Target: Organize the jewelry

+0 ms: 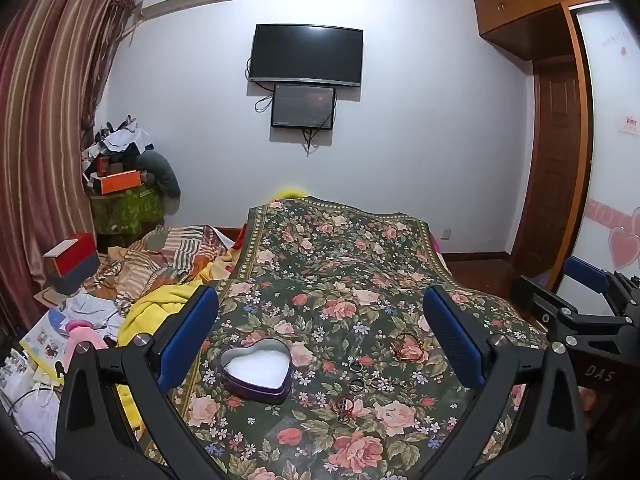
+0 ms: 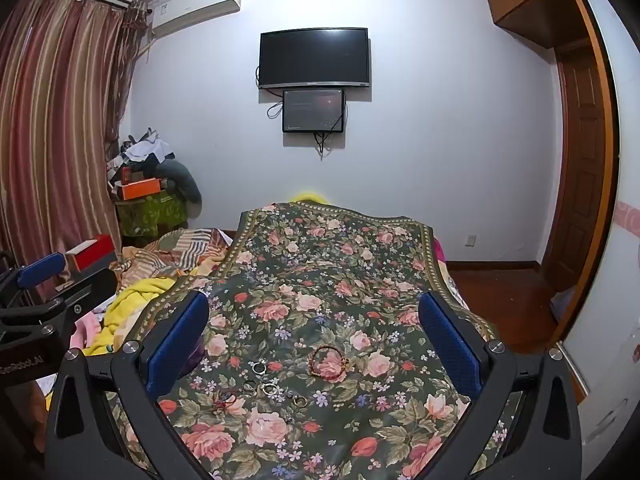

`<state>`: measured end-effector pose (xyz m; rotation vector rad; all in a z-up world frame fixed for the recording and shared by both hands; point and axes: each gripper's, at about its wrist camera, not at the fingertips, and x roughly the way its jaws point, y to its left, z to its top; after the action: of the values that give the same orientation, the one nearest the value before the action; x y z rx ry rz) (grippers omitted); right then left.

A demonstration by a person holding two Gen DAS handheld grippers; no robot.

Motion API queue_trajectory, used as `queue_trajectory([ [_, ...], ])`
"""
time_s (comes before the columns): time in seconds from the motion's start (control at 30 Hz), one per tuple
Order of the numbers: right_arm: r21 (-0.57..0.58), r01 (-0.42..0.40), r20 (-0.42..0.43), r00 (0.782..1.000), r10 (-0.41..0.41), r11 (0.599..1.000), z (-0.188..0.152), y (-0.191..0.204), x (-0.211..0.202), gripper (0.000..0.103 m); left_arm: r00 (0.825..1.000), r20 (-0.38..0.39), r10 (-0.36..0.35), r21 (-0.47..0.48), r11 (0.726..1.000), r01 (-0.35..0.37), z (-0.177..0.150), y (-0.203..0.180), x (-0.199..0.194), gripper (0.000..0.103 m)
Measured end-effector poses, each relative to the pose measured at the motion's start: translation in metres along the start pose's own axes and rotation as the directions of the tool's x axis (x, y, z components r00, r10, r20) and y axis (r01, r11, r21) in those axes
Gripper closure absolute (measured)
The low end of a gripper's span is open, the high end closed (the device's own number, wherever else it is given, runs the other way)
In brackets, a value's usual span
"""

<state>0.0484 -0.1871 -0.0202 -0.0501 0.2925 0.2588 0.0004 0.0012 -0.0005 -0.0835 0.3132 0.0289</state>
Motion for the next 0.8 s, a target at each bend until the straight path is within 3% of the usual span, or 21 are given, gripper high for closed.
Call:
queue_trajectory([
  [0.8, -0.007, -0.046, -0.019, 0.999, 0.046, 0.999, -0.001, 0.013, 0.013, 0.000, 1.000, -0.001, 0.014, -0.023, 1.000, -0.014, -0.003, 0.015, 0.003, 0.000],
])
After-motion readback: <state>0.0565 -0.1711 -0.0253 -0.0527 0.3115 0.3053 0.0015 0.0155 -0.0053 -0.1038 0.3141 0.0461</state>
